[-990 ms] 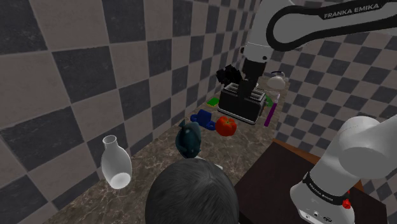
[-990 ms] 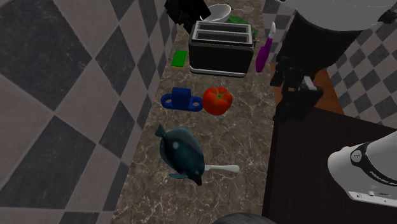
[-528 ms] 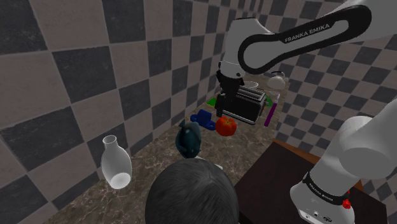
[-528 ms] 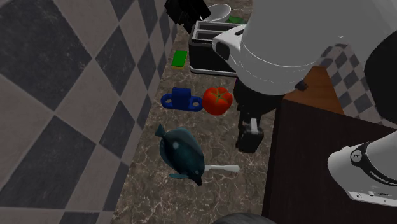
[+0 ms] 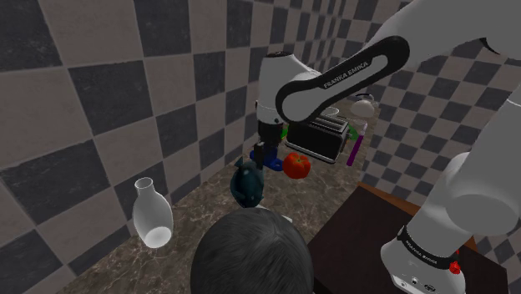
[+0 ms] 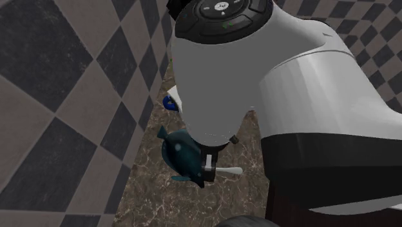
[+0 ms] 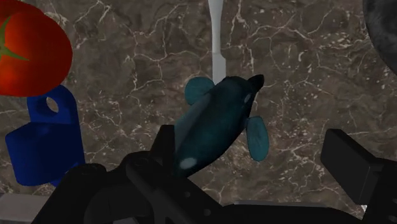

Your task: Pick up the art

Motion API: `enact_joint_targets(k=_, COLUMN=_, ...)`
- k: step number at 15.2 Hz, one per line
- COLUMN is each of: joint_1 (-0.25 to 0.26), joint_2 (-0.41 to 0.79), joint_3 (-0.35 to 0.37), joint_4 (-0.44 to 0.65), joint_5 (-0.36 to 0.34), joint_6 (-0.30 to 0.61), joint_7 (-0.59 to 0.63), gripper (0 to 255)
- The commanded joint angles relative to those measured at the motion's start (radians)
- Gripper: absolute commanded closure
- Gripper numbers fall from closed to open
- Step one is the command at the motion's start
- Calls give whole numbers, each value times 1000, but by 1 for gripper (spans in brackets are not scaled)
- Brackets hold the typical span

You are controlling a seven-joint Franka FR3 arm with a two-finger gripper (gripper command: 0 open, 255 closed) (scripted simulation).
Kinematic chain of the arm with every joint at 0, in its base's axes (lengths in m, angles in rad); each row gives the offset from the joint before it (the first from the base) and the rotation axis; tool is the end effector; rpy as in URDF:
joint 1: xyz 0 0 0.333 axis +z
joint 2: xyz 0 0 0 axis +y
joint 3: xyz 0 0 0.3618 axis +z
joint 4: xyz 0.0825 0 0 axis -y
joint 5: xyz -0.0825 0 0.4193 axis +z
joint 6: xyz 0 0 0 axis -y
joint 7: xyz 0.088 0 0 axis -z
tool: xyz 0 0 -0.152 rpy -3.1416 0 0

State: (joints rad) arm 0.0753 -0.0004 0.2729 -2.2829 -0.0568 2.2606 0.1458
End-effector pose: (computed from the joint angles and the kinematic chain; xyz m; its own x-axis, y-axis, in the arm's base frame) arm 0.5073 0.1805 0.3296 0.9715 0.2364 -0.0162 0.2369 -0.9705 0.0459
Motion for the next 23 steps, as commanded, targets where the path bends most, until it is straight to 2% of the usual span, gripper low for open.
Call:
enact_joint_targets(k=1, joint_1=13, joint_2=80, joint_3=13, joint_4=43, joint_5=-47, joint_6=28, joint_7=48, gripper=0)
enact_joint_targets(k=10, joint_1=115, joint_2=436, joint_3=-12, joint_4=310, joint_5=-246, joint_6=64, joint_7=203, gripper=0)
enact_joint_targets(k=19, joint_1=130, joint_2=511, joint_3=-34, joint_4=310, joint_5=-280, joint_6=136, joint_7=232, gripper=0)
enact_joint_targets(k=20, joint_1=130, joint_2=511, joint_3=-34, joint_4=310, joint_5=-280, joint_6=136, joint_7=232, gripper=255)
enact_joint_targets(k=23, joint_1=130, joint_2=511, joint_3=-34, joint_4=311, joint_5=-280, joint_6=136, joint_7=232, gripper=255)
